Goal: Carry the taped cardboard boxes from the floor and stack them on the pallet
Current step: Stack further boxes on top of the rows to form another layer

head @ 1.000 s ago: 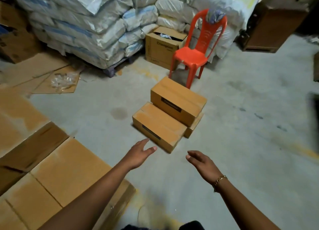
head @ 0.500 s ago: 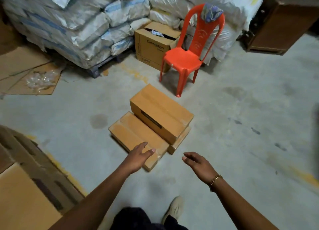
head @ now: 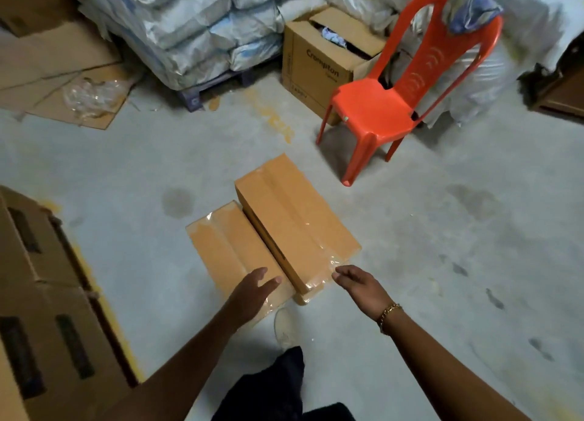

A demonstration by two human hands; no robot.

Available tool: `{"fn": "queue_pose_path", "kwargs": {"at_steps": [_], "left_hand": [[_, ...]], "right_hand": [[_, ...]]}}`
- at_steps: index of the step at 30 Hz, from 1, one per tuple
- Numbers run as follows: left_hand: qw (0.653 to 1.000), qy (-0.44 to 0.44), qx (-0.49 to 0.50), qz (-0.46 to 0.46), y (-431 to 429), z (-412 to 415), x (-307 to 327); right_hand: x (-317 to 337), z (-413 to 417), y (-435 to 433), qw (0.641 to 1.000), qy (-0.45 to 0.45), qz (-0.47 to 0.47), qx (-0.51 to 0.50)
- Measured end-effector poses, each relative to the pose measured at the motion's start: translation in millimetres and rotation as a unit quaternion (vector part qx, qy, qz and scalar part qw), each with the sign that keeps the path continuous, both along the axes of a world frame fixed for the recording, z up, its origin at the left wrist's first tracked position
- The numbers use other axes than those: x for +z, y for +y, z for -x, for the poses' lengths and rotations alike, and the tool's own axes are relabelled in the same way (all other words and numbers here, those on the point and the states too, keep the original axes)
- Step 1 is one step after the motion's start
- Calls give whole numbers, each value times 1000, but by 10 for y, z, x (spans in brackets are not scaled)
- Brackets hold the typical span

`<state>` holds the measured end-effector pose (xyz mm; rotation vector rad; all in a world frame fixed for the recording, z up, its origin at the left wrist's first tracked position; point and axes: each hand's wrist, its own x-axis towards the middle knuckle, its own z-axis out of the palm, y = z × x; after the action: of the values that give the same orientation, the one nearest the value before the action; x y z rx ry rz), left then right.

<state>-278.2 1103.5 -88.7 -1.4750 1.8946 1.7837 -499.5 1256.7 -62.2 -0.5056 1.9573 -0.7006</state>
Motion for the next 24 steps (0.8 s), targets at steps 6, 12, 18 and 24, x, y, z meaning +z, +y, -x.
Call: {"fn": "queue_pose_path", "kwargs": {"at_steps": [6, 12, 18, 24], "left_hand": [[997, -50, 54, -9, -374, 731, -635], [983, -96, 139, -75, -417, 1272, -1510], [926, -69, 353, -113, -396, 1761, -2558], [898, -87, 410, -137, -409, 2111, -3285]], "right_hand": [[-690, 975, -648, 999, -5, -40, 32], [-1660, 1711, -1138, 991, 25, -107, 74], [-2858, 2272, -1562, 984, 58, -133, 101], [-3700, 2532, -1635, 985, 9, -128, 117]]}}
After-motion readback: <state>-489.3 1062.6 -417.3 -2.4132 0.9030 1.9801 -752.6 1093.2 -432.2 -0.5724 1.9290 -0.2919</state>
